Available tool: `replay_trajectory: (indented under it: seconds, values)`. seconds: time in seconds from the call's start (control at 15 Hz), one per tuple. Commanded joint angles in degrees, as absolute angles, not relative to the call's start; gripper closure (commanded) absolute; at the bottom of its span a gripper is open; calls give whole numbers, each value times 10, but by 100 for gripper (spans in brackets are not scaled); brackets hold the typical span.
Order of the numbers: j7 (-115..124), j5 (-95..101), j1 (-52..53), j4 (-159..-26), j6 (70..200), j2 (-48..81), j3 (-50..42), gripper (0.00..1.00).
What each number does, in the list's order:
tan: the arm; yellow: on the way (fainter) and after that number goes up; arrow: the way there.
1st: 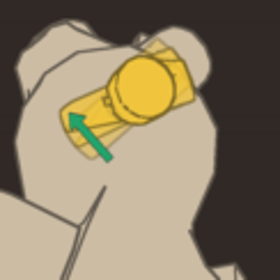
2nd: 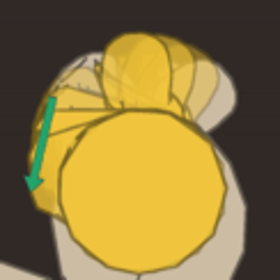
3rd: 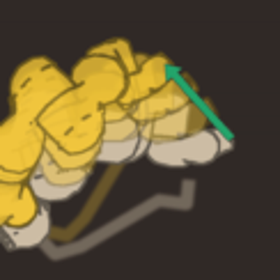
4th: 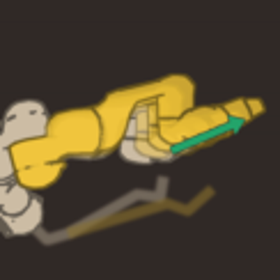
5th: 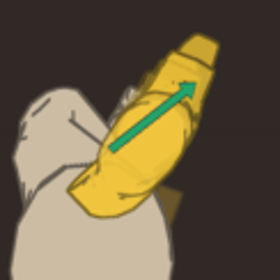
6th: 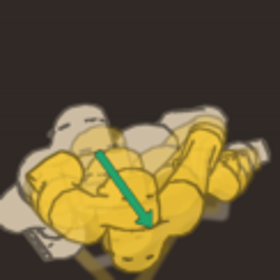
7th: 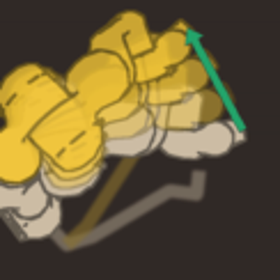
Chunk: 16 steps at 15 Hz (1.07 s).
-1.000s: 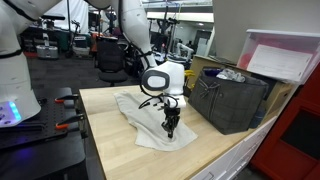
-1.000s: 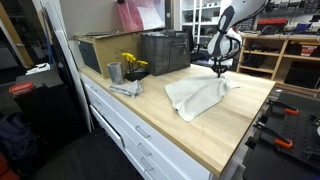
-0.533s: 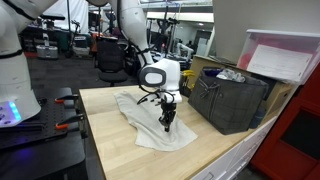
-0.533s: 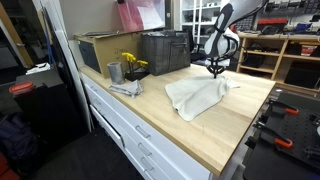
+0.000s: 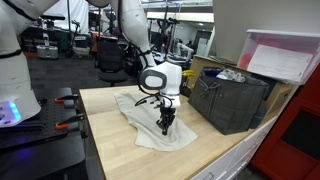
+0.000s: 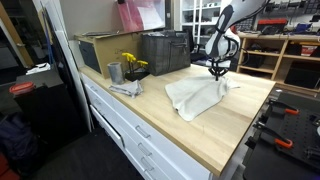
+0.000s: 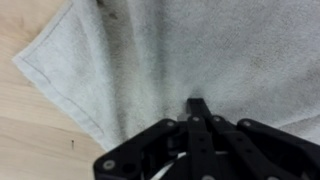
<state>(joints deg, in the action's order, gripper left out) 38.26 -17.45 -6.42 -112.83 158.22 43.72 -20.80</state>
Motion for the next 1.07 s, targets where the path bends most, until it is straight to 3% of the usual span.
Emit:
replay_trajectory:
  seconds: [0.0, 0.4, 0.8, 0.87, 1.0]
  values:
    - [408, -165, -76, -1109, 1580, 475, -222, 100]
    - [413, -147, -65, -1115, 1601, 489, -261, 100]
    - [381, -157, -60, -1181, 1631, 410, -242, 100]
    - [364, -159, -62, -1201, 1639, 383, -228, 74]
    - [329, -169, -78, -1228, 1639, 341, -188, 66]
